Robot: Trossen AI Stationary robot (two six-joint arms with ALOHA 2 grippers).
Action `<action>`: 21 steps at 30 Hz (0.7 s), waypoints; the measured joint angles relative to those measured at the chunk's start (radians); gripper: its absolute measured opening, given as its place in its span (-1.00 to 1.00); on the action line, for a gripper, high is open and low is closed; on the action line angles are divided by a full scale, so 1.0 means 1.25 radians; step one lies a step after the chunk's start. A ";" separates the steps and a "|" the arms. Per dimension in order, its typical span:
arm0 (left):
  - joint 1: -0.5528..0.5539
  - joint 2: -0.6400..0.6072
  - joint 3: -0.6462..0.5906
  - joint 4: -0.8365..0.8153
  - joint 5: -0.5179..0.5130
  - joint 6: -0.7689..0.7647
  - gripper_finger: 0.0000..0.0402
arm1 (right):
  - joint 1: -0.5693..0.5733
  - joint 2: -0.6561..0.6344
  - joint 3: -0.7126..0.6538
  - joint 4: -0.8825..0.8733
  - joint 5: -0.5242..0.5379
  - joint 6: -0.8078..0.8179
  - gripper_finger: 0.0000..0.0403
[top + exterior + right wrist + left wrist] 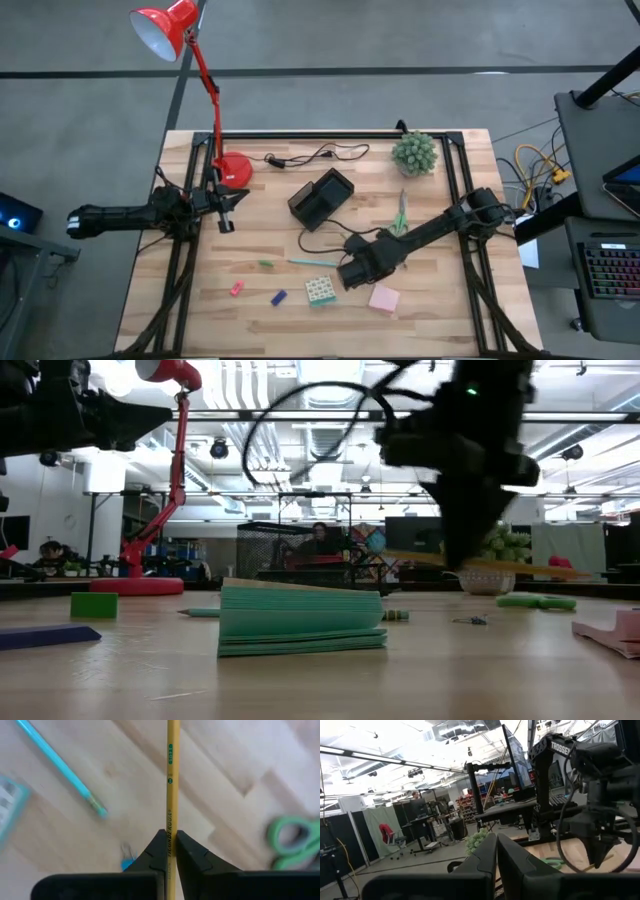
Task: Pick and place office supplies into organizer
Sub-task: Put the yellow pencil into the black desk organizer
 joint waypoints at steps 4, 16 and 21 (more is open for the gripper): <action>0.000 0.000 0.000 0.000 0.000 0.000 -1.00 | -0.014 0.000 0.046 0.001 0.038 -0.055 -0.93; 0.000 0.000 0.000 0.002 0.000 0.000 -1.00 | -0.028 -0.002 0.177 0.037 0.361 -0.212 -0.93; 0.000 0.000 0.000 0.003 0.000 0.000 -1.00 | -0.052 -0.002 0.171 0.171 0.464 -0.312 -0.93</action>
